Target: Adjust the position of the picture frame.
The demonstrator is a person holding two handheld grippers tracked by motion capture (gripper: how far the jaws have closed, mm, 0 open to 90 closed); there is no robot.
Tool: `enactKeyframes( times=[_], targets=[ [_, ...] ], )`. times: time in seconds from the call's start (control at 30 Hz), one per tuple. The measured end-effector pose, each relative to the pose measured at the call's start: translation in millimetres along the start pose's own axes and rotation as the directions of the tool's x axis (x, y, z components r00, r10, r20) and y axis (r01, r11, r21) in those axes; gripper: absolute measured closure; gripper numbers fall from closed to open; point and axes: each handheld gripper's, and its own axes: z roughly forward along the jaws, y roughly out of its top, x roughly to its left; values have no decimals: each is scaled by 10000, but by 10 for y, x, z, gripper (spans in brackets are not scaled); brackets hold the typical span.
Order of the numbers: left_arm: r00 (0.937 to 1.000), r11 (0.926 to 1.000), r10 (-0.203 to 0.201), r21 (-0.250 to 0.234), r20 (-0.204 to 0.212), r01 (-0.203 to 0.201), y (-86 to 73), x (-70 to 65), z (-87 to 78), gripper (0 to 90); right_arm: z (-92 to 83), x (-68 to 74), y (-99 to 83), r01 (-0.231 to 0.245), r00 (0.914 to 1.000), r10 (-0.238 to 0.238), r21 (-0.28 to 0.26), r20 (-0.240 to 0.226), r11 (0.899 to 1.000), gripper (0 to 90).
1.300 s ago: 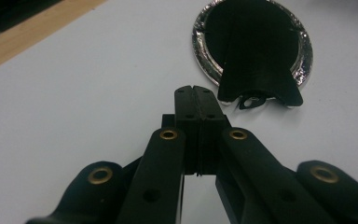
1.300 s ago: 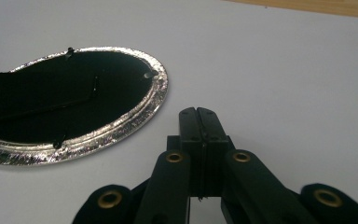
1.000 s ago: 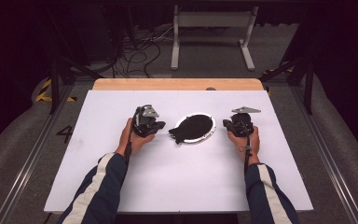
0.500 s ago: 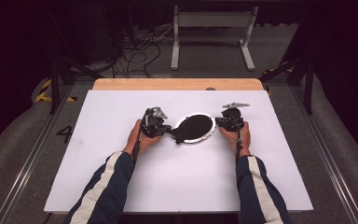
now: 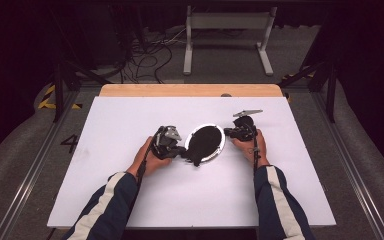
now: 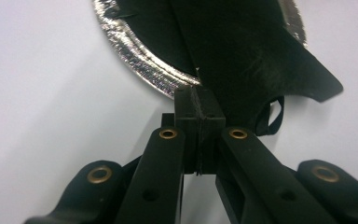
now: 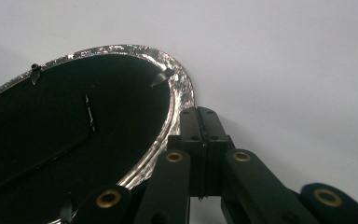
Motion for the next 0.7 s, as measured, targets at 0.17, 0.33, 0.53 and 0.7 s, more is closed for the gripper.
enactKeyframes(
  times=[0.17,0.33,0.53,0.7],
  targets=[
    [9997,9996,56,-292,227,-49,-126,-118,-60,900,18,93,-5,253,9974,-243,148,-676,9996,900],
    [9997,9995,107,-311,232,-100,-164,-159,-87,900,30,194,0,574,9946,-546,294,-884,9979,900],
    [9979,9990,-126,-429,641,154,-249,-121,-145,900,38,294,-13,915,9902,-874,330,-1085,9953,900],
    [9982,9966,-596,-561,77,599,-309,11,-212,900,43,299,8,1176,9873,-1124,412,-1123,9922,900]
  ],
)
